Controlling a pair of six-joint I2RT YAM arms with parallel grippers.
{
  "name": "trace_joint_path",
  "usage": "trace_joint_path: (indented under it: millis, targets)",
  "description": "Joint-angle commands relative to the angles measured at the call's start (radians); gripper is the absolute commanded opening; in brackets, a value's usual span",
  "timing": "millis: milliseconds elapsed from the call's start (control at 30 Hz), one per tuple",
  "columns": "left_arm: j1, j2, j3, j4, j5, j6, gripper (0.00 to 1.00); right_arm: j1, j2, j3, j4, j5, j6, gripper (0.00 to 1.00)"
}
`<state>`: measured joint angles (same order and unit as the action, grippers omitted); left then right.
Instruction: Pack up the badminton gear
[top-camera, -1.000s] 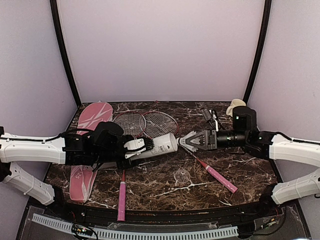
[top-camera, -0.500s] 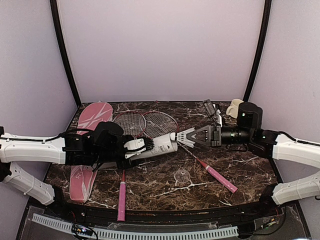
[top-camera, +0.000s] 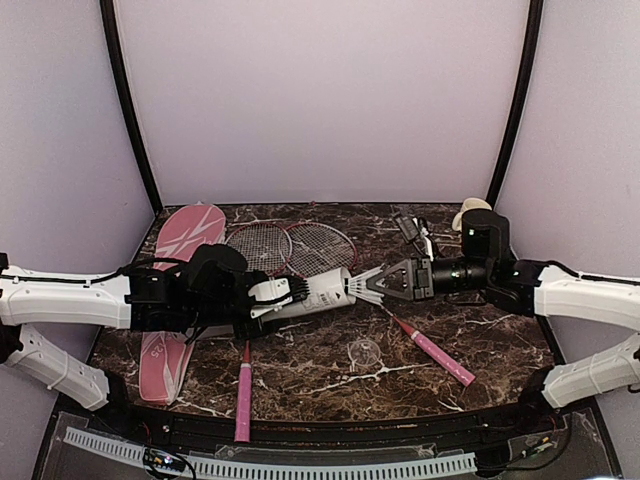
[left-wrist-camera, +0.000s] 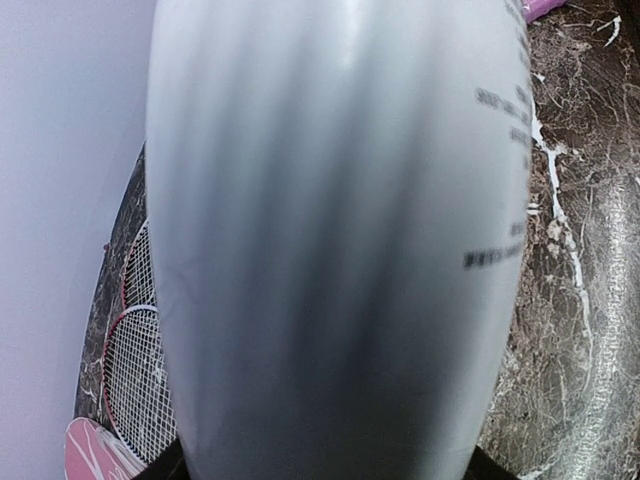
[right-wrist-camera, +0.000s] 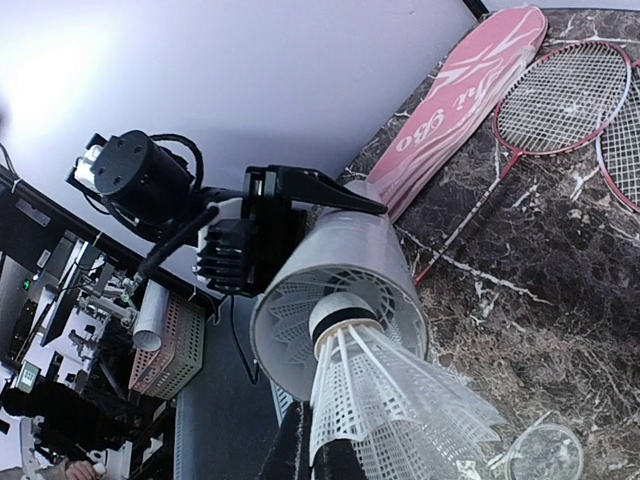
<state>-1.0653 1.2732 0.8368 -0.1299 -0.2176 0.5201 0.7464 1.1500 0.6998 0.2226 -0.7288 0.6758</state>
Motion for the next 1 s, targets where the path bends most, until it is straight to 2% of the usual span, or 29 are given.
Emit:
trace_joint_path:
  millis: [0,967]
  targets:
    - [-0.005,-0.014,0.005,0.008,-0.002,0.012,0.63,0.009,0.042,0.036,-0.025,-0.017,-0.034,0.00]
    - [-0.007,-0.006,0.004,0.009,-0.007,0.015,0.63,0.080,0.295,0.156,0.172,-0.084,-0.018,0.00]
